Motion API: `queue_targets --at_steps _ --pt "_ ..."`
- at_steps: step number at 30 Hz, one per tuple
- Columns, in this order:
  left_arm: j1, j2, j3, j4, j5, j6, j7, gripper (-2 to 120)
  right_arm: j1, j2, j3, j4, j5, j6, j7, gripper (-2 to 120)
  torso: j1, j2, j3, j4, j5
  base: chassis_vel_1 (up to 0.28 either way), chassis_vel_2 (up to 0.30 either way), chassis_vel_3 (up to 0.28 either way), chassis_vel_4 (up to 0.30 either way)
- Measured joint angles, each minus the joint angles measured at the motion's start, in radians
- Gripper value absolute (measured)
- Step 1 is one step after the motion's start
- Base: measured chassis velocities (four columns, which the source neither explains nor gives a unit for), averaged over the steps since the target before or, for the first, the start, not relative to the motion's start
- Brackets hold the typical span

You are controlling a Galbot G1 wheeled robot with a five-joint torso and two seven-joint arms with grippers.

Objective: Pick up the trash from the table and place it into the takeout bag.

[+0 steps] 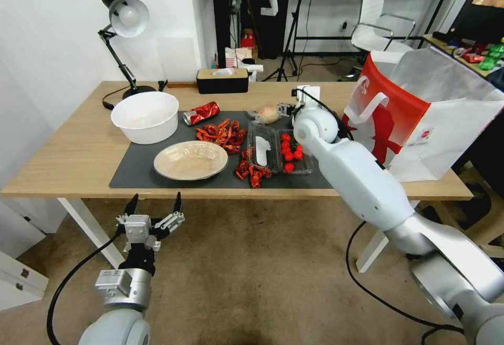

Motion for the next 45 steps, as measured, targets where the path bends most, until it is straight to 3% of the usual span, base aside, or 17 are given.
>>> queue_targets --at_steps 16,28,45 --pt "-0.001 0.014 -0.009 -0.002 -0.013 0.004 -0.001 100 0.094 0.067 0.024 -0.241 -0.012 -0.029 -0.030 100 0.000 0.000 0.000 -0.0001 0.0001 0.000 0.000 0.000 0.000" --pt "-0.008 0.021 -0.006 0.004 -0.019 0.005 -0.001 100 0.104 0.069 0.038 -0.308 -0.017 -0.069 -0.024 100 0.000 0.000 0.000 0.0000 0.0001 0.000 0.000 0.000 0.000" --pt "-0.005 0.020 -0.002 0.005 -0.021 0.002 -0.003 100 0.085 0.078 0.048 -0.311 0.004 -0.111 0.014 100 0.000 0.000 0.000 0.0000 0.0000 0.000 0.000 0.000 0.000"
